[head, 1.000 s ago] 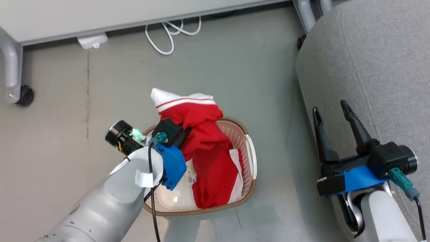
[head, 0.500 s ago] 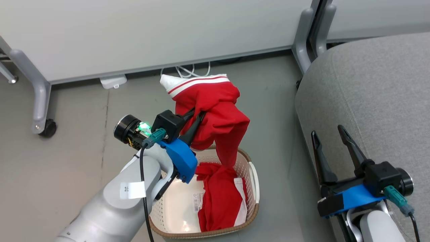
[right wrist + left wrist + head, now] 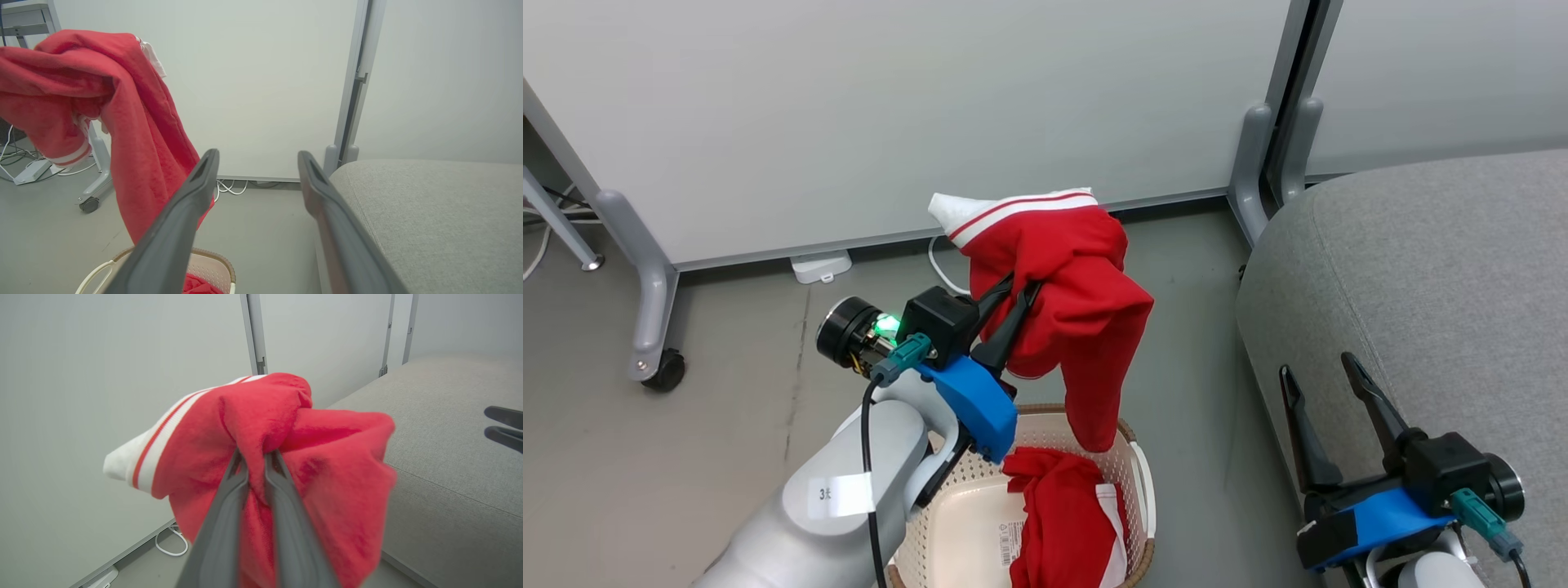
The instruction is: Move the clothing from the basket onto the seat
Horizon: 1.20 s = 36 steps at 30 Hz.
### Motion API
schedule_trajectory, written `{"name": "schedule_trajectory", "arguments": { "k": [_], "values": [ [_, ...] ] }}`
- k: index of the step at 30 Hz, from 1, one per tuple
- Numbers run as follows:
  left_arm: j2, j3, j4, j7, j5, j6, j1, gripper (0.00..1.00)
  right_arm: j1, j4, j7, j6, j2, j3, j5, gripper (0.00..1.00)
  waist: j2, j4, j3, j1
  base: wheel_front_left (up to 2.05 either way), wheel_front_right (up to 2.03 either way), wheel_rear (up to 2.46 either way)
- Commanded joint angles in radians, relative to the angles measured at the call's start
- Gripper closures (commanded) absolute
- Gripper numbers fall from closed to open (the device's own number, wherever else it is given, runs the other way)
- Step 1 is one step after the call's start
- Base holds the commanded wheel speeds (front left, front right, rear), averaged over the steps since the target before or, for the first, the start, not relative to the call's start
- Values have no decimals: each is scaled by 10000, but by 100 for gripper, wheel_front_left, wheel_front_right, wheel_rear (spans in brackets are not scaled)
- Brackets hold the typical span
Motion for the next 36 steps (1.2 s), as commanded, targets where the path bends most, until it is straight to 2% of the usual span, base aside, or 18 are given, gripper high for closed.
{"name": "schedule_trajectory", "arguments": {
  "k": [1,11,23,29,36],
  "values": [
    [-23,47,-22,-50,23,-24,98,100,201,25,-10,1,7,14,46,0,-1,2,-71,1,0,0,0],
    [-76,28,86,-51,108,-101,124,100,252,32,-10,1,-6,497,22,0,-1,61,-277,1,0,0,0],
    [-178,61,50,-51,233,-166,-220,100,-1055,393,-10,1,-456,2446,18,0,-1,153,39,1,0,0,0],
    [-296,23,15,-51,349,-194,-480,100,-2357,1093,-9,1,-604,3168,-180,0,-1,258,379,1,0,0,0],
    [-448,-67,-15,-51,506,-265,-738,100,-3601,2360,-9,1,-563,3259,-449,0,-1,490,710,1,0,0,0]
  ]
}}
